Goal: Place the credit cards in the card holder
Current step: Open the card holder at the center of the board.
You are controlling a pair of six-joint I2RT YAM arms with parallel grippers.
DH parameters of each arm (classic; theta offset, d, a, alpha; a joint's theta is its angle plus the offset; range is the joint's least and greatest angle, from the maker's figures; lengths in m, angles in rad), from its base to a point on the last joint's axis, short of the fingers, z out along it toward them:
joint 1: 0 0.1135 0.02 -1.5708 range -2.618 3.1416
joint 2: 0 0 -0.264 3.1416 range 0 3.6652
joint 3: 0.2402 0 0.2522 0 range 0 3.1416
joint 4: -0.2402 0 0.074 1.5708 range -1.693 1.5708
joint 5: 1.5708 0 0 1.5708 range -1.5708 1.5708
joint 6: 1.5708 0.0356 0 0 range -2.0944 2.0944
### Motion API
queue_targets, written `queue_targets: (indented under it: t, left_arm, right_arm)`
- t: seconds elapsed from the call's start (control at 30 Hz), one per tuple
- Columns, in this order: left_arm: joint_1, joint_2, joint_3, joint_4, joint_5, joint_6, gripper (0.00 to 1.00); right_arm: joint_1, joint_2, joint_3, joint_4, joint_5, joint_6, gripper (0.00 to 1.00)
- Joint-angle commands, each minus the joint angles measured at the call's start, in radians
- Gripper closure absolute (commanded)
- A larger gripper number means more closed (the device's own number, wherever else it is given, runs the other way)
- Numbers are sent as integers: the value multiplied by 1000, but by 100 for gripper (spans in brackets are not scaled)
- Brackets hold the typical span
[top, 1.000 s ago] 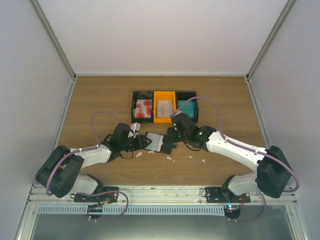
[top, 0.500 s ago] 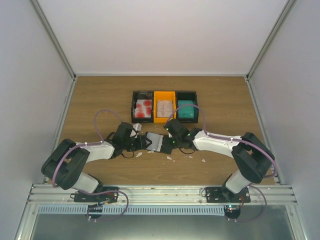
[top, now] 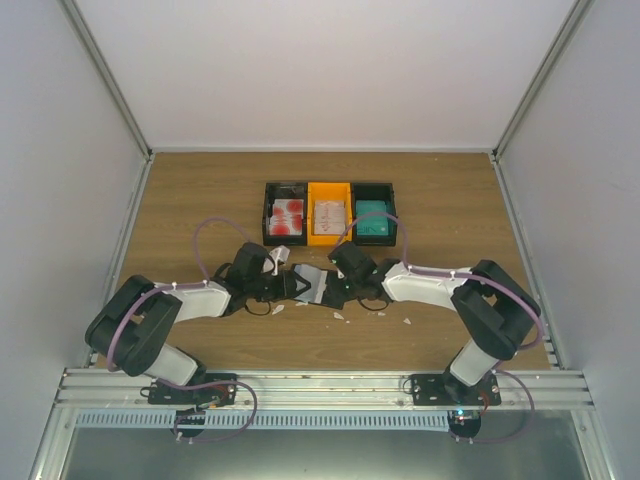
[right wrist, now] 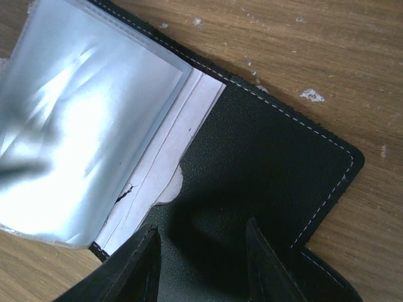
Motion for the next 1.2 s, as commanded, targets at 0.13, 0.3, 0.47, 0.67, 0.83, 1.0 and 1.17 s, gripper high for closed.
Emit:
queue_targets:
  t: [0.13, 0.3, 0.47, 0.67, 0.83, 1.0, 1.17]
  left_arm:
    - [-39, 21, 57, 65, 92, 64, 54]
    - [-77, 74, 98, 77, 127, 85, 50]
    - [-124, 153, 159, 85, 129, 99, 49]
    - [-179, 254, 220, 87, 98, 109, 48]
    - [-199, 327, 253, 6, -37, 115, 48]
    - [-203, 329, 255, -23, -47, 126, 54]
    - [-203, 261, 249, -50, -74, 132, 62]
  right_arm:
    - [-20, -73, -42, 34, 49, 36, 62]
    - [-25, -179, -76, 5, 172, 110, 62]
    - [-34, -338, -118, -46, 302, 169, 62]
    - [-52, -456, -146, -69, 318, 185, 61]
    - [-63, -451, -152, -50, 262, 174, 61]
    - [-73, -423, -156, -14, 170, 144, 61]
    - [-125, -392, -121, 25, 85, 45, 66]
